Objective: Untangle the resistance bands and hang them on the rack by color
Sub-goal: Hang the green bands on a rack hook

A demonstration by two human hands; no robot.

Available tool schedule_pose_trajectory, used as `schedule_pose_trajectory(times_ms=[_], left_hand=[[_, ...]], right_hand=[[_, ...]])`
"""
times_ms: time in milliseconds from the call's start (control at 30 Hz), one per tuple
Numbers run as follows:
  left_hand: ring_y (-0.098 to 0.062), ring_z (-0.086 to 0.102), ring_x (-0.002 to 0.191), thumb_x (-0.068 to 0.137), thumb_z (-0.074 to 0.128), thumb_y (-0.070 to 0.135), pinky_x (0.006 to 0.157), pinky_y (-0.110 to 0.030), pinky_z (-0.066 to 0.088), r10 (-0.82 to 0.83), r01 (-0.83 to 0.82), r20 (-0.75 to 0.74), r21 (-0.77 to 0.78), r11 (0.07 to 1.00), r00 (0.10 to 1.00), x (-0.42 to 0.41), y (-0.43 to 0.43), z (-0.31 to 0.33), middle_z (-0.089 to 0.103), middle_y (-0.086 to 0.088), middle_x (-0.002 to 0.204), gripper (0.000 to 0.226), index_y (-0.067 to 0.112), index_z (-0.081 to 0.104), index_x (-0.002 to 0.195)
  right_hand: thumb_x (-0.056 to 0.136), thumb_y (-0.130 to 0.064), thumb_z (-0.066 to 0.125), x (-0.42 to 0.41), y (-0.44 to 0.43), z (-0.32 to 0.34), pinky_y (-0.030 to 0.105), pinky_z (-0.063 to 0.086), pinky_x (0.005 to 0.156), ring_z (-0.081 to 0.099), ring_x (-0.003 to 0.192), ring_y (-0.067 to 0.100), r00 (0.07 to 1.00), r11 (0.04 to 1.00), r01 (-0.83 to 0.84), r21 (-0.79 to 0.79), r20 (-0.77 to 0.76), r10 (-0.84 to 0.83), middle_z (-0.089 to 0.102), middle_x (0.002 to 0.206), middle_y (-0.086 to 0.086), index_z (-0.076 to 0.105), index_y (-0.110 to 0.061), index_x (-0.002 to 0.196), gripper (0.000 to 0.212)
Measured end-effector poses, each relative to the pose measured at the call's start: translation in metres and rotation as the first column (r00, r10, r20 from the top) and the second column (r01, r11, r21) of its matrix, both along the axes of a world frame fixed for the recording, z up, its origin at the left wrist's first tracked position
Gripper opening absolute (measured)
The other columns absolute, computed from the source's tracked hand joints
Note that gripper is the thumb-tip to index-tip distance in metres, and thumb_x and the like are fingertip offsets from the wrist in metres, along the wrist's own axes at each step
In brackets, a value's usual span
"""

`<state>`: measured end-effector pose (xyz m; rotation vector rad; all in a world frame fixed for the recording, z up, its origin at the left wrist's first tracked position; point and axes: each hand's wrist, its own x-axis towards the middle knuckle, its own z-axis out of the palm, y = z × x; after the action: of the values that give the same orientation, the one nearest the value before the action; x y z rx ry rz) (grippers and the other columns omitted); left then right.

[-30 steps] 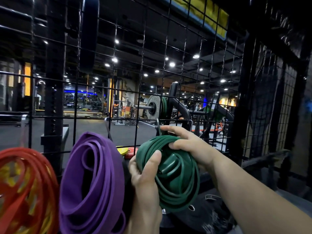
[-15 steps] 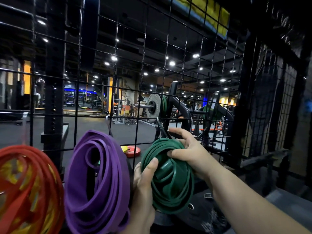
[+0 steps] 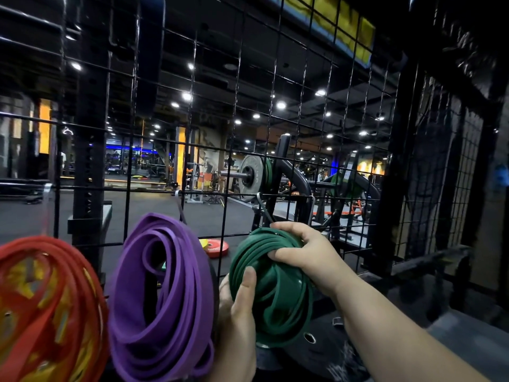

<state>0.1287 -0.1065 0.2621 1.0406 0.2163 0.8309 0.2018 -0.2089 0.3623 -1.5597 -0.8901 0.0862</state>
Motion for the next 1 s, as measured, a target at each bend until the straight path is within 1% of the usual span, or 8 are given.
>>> schedule_pose_trajectory(times_ms=[67, 167, 300, 433, 600, 733, 833, 1000], left_hand=[[-0.024, 0.065, 0.106, 0.041, 0.068, 0.089, 0.094, -0.051, 0.05, 0.106, -0.107, -0.02, -0.032, 0.994, 0.994, 0.0, -0.006, 0.005, 0.067, 0.0, 0.115, 0.074, 0.05, 0.057, 0.103], [-0.029, 0.062, 0.1, 0.032, 0.067, 0.083, 0.094, -0.055, 0.047, 0.163, -0.165, -0.035, -0.042, 0.985, 0.986, -0.001, -0.013, 0.013, 0.063, -0.005, 0.105, 0.083, 0.034, 0.047, 0.095], [-0.029, 0.063, 0.091, 0.042, 0.073, 0.064, 0.092, -0.056, 0.049, 0.172, -0.172, -0.01, -0.027, 0.985, 0.985, -0.004, -0.015, 0.017, 0.06, -0.001, 0.095, 0.067, 0.03, 0.042, 0.091], [-0.03, 0.06, 0.103, 0.032, 0.062, 0.092, 0.095, -0.055, 0.047, 0.146, -0.144, -0.085, 0.029, 0.989, 0.986, -0.005, -0.013, 0.012, 0.06, -0.004, 0.112, 0.086, 0.048, 0.038, 0.103], [-0.03, 0.062, 0.101, 0.029, 0.056, 0.098, 0.093, -0.055, 0.048, 0.191, -0.187, -0.122, 0.045, 0.981, 0.974, -0.006, -0.013, 0.008, 0.063, -0.003, 0.108, 0.07, 0.066, 0.041, 0.089], [-0.029, 0.063, 0.097, 0.036, 0.06, 0.093, 0.089, -0.056, 0.05, 0.216, -0.213, -0.082, 0.041, 0.976, 0.973, -0.009, -0.015, 0.01, 0.065, -0.002, 0.103, 0.057, 0.066, 0.047, 0.084], [-0.029, 0.064, 0.096, 0.043, 0.062, 0.082, 0.088, -0.057, 0.051, 0.194, -0.191, -0.076, 0.044, 0.981, 0.978, -0.014, -0.016, 0.015, 0.066, -0.002, 0.101, 0.044, 0.065, 0.049, 0.081], [-0.027, 0.064, 0.09, 0.04, 0.061, 0.08, 0.09, -0.054, 0.049, 0.206, -0.196, -0.102, 0.101, 0.975, 0.973, -0.016, -0.015, 0.017, 0.066, 0.001, 0.09, 0.045, 0.062, 0.048, 0.078]], right_hand=[[0.056, -0.016, 0.083, 0.004, -0.005, -0.001, 0.036, 0.057, 0.086, 0.071, 0.099, 0.023, 1.0, 1.0, -0.02, -0.003, 0.001, 0.02, 0.073, 0.107, 0.008, 0.068, -0.019, 0.116, 0.061], [0.06, -0.015, 0.082, 0.008, -0.013, -0.006, 0.029, 0.055, 0.084, 0.069, 0.104, 0.023, 0.995, 0.996, -0.09, 0.004, -0.045, 0.09, 0.072, 0.111, 0.008, 0.065, -0.016, 0.123, 0.065], [0.064, -0.017, 0.081, 0.011, -0.011, -0.018, 0.028, 0.054, 0.085, 0.068, 0.105, 0.019, 0.988, 0.992, -0.12, 0.028, -0.09, 0.122, 0.072, 0.114, 0.005, 0.061, -0.018, 0.126, 0.065], [0.067, -0.012, 0.075, 0.011, -0.008, -0.019, 0.024, 0.054, 0.077, 0.07, 0.097, 0.017, 0.985, 0.989, -0.134, 0.068, -0.097, 0.14, 0.073, 0.107, 0.005, 0.062, -0.016, 0.12, 0.055], [0.064, -0.014, 0.079, 0.011, -0.011, -0.019, 0.027, 0.052, 0.084, 0.067, 0.103, 0.016, 0.984, 0.986, -0.164, 0.0, -0.07, 0.164, 0.07, 0.112, 0.003, 0.058, -0.021, 0.122, 0.063], [0.054, -0.025, 0.086, 0.012, -0.011, -0.023, 0.033, 0.051, 0.092, 0.065, 0.112, 0.021, 0.984, 0.986, -0.164, 0.009, -0.068, 0.164, 0.067, 0.121, 0.006, 0.056, -0.02, 0.128, 0.08], [0.054, -0.026, 0.085, 0.01, -0.011, -0.019, 0.036, 0.052, 0.093, 0.066, 0.109, 0.022, 0.988, 0.989, -0.146, -0.008, -0.05, 0.146, 0.068, 0.119, 0.008, 0.058, -0.021, 0.125, 0.077], [0.06, -0.02, 0.083, 0.01, -0.011, -0.01, 0.037, 0.052, 0.095, 0.067, 0.107, 0.02, 0.991, 0.988, -0.128, -0.085, -0.038, 0.125, 0.068, 0.119, 0.005, 0.057, -0.026, 0.125, 0.071]])
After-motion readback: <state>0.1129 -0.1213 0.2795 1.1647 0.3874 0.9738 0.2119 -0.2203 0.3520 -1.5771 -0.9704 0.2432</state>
